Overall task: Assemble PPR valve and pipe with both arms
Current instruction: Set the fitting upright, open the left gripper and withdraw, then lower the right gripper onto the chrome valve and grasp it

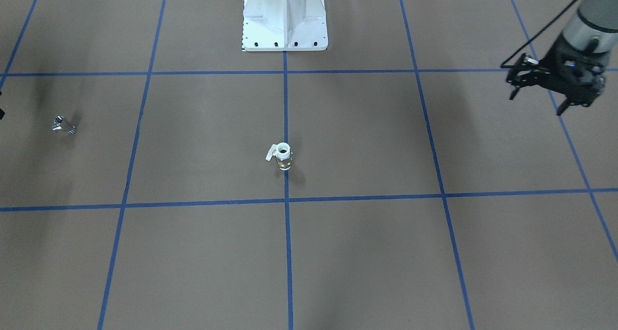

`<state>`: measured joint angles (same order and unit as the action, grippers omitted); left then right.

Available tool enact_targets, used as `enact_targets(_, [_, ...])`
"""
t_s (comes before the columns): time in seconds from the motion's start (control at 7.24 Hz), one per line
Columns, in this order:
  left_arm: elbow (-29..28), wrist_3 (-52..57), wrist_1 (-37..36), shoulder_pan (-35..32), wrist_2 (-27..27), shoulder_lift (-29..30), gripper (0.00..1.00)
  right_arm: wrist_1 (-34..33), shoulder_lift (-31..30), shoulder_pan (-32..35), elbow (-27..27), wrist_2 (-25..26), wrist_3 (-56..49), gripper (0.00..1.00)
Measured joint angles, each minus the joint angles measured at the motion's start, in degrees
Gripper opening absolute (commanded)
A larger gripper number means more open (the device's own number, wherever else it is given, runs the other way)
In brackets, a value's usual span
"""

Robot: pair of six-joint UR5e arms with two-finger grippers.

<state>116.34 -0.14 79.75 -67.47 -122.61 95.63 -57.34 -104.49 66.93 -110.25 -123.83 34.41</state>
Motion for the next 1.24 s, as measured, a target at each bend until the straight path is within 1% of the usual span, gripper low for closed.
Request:
enact_targets(0.14, [-4.96,1.72,3.35,-4.79,-2.90,-2.33,1.00,0.02,-0.42,-2.39,-0.93,0.96,0.54,0.98])
enact_targets(0.28, [-9.79,1.11,8.49,-9.04,-8.40,-4.26,1.00,0.05,-0.53,-4.58,-1.38,1.77,1.02,0.97])
enact_targets(0.41, [-12.98,0.58,13.28,-11.63,-12.94,-6.08,1.00,0.09,-0.43,-6.89,-1.55,3.10,2.00,0.91])
enact_targets(0.55, [-14.50,0.25,16.68,-12.73,-14.95,-7.41,1.00,0.13,-0.12,-9.60,-1.59,4.88,3.60,0.80])
enact_targets(0.69, [-15.02,0.12,18.13,-13.11,-15.66,-7.96,1.00,0.20,0.14,-11.90,-1.54,5.92,4.53,0.79])
enact_targets(0.83, [-15.19,0.07,18.62,-13.18,-15.89,-8.11,1.00,0.26,0.22,-13.76,-1.40,6.33,4.83,0.74])
enact_targets(0.97, [-15.23,0.06,18.81,-13.18,-15.96,-8.14,1.00,0.28,0.24,-15.23,-1.30,6.45,4.88,0.71])
enact_targets(1.24, [-15.25,0.05,18.93,-13.14,-15.99,-8.10,1.00,0.32,0.18,-16.88,-0.74,6.49,4.69,0.71])
